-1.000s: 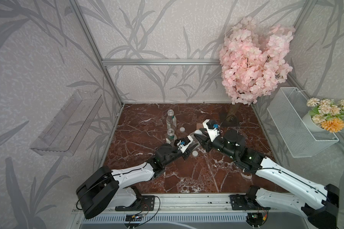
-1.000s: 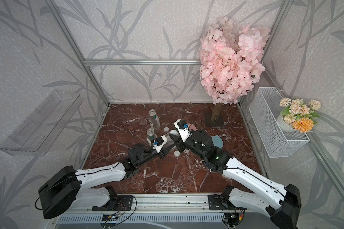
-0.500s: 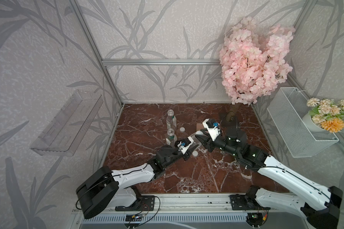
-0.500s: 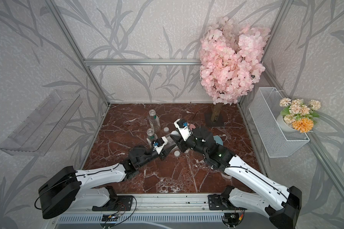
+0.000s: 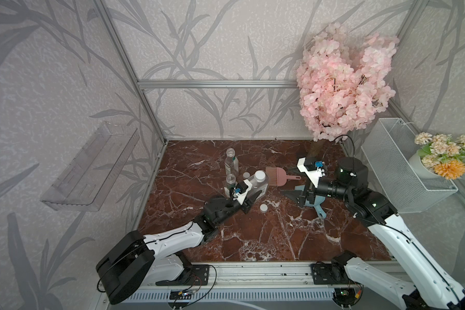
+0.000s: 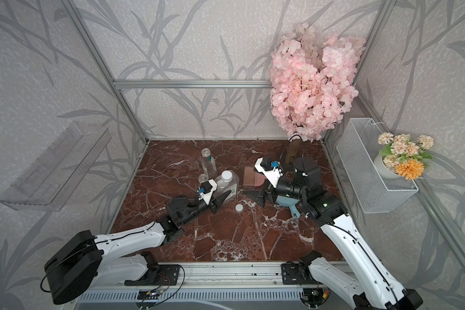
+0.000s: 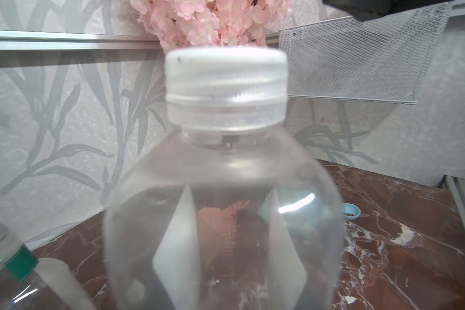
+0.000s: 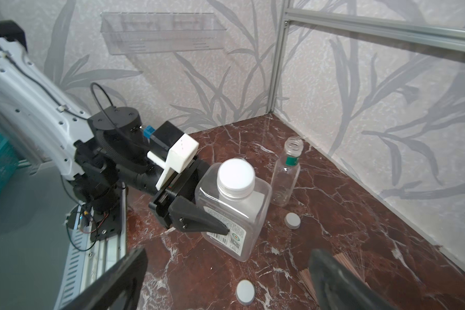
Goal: Screw on the bottle caps
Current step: Screw the bottle cap onto the plastic bottle, then place the plastic bottle at the center of the board.
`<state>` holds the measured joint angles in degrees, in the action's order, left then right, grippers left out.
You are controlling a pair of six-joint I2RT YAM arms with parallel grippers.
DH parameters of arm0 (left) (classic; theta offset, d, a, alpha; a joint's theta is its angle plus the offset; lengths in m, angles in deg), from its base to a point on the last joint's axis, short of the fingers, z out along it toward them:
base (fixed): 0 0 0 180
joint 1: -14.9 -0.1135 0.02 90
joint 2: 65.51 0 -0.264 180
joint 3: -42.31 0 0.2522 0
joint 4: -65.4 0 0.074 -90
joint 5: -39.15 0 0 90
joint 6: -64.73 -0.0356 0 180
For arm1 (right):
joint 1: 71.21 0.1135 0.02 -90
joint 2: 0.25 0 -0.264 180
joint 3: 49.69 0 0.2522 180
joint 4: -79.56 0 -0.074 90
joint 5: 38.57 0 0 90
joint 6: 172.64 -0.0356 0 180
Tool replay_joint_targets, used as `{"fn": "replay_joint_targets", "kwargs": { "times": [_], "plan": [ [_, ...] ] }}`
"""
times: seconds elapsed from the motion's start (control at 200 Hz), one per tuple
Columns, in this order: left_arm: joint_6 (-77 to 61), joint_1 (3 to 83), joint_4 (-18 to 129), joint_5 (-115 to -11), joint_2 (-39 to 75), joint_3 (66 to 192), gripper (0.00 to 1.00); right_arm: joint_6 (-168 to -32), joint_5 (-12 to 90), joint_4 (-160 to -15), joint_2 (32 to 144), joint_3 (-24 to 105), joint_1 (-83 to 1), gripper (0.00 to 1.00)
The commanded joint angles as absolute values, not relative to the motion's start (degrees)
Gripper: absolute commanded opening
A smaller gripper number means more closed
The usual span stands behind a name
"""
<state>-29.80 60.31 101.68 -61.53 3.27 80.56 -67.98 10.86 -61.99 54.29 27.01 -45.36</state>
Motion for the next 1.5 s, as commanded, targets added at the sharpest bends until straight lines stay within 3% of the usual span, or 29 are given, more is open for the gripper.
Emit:
{"fn": "replay_joint_targets", "kwargs": {
  "times": [0.0,0.155,0.55,0.99,1.06,1.205,1.495],
  "plan": [
    [-31.1,60.1,104.2,-72.5,1.1,80.1,0.11,-59.2,2.4,-60.5,55.8,28.1,-45.6,0.99],
    [-32.1,60.1,103.5,-79.4,0.5,80.5,0.11,-55.7,-0.5,-60.5,60.2,30.2,-44.9,0.99],
    [-32.4,60.2,102.8,-82.9,0.4,81.3,0.11,-46.2,1.1,-54.3,65.9,32.1,-40.1,0.99],
    [-31.1,60.1,102.9,-84.9,2.0,82.7,0.12,-43.8,4.0,-51.7,66.9,31.8,-40.0,0.66],
    [-30.8,60.1,103.0,-84.8,2.1,82.7,0.17,-43.9,4.6,-51.7,66.7,31.7,-40.0,0.59],
    [-30.4,60.1,104.2,-84.0,2.0,82.0,0.42,-45.9,5.2,-51.7,67.3,32.1,-40.1,0.45],
    [-31.1,59.9,103.8,-81.4,1.4,81.4,0.68,-50.8,5.7,-57.1,66.3,30.3,-42.0,0.26]
  ]
}}
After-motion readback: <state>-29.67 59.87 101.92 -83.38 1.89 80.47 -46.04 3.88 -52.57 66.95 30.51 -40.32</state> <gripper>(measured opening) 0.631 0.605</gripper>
